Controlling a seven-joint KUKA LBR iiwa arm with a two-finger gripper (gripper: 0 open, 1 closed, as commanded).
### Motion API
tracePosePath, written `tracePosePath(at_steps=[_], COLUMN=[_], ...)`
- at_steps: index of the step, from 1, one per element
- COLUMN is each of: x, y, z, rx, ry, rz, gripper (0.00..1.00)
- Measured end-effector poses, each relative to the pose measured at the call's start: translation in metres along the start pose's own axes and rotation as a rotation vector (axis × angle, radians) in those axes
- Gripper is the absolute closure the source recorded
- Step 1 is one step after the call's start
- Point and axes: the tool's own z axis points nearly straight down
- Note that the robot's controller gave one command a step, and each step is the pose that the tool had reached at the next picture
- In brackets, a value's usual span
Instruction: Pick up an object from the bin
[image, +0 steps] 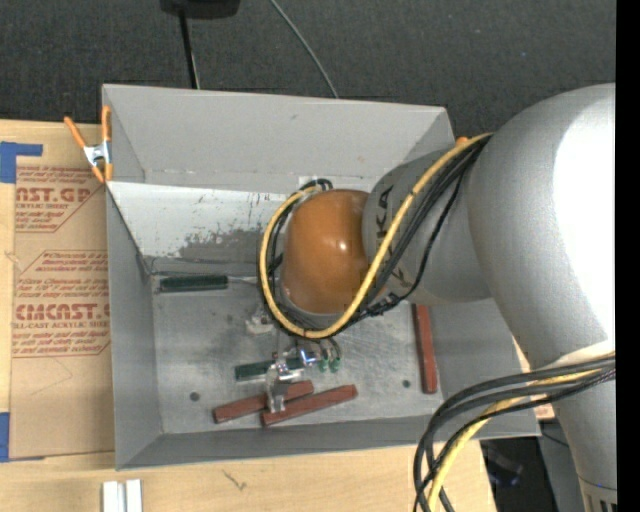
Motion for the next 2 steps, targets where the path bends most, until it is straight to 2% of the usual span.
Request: tracePosePath(at_steps=[1,2], x=[0.0031,0.003], y=[-0.0003,-0.0003], z=[-0.0063,-0.0063], rx=[-0.003,-0.003], ry=[-0.017,-0.017], rz=[0.001,0.001], gripper=[1.0,1.0])
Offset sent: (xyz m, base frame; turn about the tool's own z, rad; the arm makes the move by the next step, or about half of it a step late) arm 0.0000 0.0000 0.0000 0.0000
